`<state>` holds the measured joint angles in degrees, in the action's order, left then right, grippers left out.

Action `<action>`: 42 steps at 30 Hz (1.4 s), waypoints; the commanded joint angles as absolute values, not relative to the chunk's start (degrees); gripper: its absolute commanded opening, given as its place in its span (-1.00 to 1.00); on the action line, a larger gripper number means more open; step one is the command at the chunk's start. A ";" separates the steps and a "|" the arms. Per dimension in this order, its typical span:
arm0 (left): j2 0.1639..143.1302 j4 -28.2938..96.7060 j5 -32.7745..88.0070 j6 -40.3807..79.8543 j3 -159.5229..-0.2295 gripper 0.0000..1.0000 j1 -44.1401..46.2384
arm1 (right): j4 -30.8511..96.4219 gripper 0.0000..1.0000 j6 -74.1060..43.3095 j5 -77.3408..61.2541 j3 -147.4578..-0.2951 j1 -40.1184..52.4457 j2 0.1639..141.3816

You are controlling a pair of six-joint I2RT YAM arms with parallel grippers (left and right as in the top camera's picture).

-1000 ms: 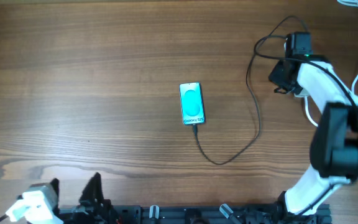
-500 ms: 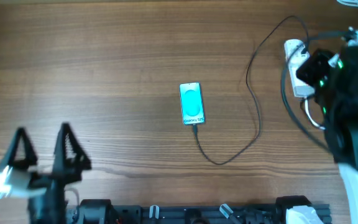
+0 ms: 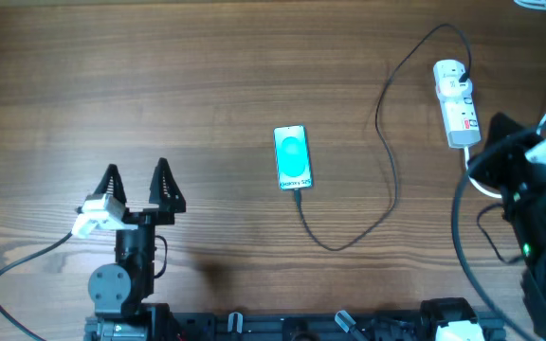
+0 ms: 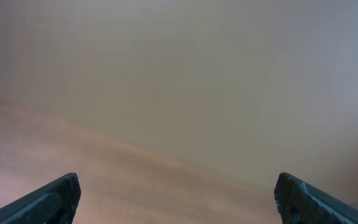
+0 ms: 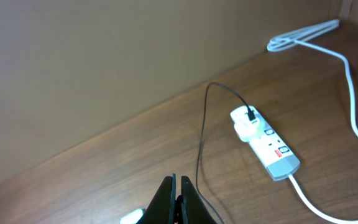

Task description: Plug charger to phone and switch on socket

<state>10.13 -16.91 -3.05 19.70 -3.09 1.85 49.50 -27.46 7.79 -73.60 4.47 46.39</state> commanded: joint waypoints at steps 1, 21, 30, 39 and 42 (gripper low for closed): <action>9.65 -13.19 -2.39 20.60 -2.70 1.00 1.74 | 50.11 -0.91 -26.50 6.76 -73.87 4.71 42.85; 9.65 3.51 2.55 20.40 -2.70 1.00 1.74 | 53.67 -0.65 -25.63 7.18 -73.87 4.71 40.64; 9.89 9.50 2.55 20.36 -2.70 1.00 1.74 | 54.65 0.83 -25.65 7.18 -73.87 4.71 40.64; 9.91 9.50 2.52 20.36 -2.70 1.00 1.74 | 63.33 0.99 -24.95 10.15 -73.84 4.71 40.91; 9.91 9.50 2.52 20.36 -2.70 1.00 1.74 | 64.34 0.99 -23.51 11.46 -73.84 4.71 40.91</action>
